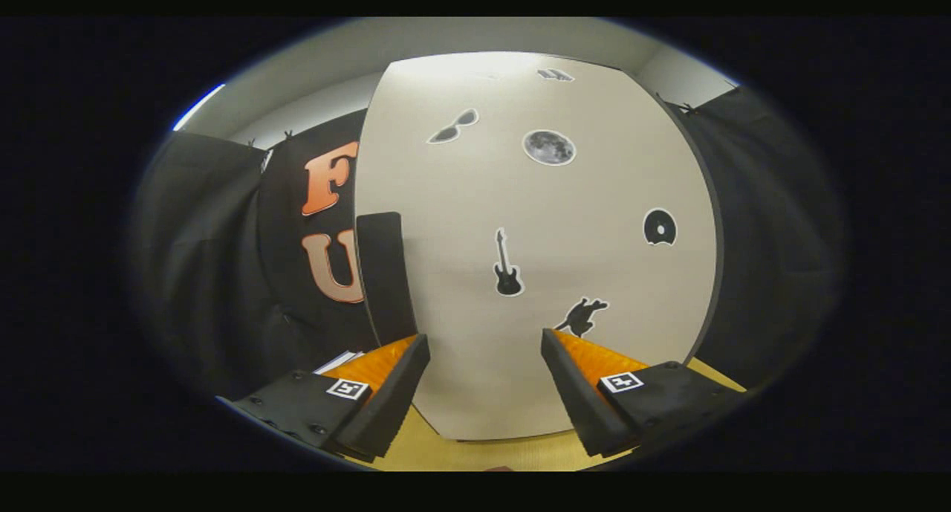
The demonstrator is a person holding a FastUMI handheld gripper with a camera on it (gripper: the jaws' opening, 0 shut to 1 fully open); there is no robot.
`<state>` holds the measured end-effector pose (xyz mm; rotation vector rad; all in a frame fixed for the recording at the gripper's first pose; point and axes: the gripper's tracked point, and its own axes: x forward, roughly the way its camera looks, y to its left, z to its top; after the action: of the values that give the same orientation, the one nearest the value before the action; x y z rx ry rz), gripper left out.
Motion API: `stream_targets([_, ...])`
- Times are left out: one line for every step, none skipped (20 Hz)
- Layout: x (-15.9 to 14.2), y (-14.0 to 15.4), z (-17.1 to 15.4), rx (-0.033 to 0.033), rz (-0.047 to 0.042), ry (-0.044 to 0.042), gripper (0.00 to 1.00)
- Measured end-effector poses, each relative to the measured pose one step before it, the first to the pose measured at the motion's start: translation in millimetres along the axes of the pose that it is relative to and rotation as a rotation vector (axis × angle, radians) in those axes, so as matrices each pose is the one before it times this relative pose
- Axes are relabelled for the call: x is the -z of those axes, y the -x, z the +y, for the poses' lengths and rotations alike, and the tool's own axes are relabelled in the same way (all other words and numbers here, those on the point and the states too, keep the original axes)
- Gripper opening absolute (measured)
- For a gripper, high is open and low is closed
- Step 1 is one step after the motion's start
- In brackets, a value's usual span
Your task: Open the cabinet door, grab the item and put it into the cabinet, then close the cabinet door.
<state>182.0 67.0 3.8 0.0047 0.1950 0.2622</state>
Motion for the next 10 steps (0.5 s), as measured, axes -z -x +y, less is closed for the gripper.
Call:
stream_targets([0.45,-2.59,0.54,-0.0017,-0.00294,-0.00201,0.98])
stream_targets([-0.47,-1.3,-0.62,-0.00096,-0.00008,-0.0023,0.98])
stream_targets([0.11,-1.97,-0.16,-0.00039,-0.00015,0.00072,0.98])
stream_targets([1.2,-0.35,0.08,0.00263,0.00167,0.00147,0.98])
stream_targets([1.5,2.0,0.61,0.00174,0.0061,0.00292,0.98])
stream_targets([-1.01,4.41,-2.74,-0.00679,0.00144,0.00135,0.98])
stream_targets([0.68,6.11,2.49,-0.00927,-0.00034,-0.00063,0.98])
stream_targets([-0.45,8.37,0.53,-0.00345,-0.0026,0.00202,0.98])
stream_targets([-0.84,9.09,-1.62,0.00263,-0.00167,0.00328,0.98])
stream_targets([-1.49,10.72,-2.38,0.00294,-0.00391,0.00198,0.98])
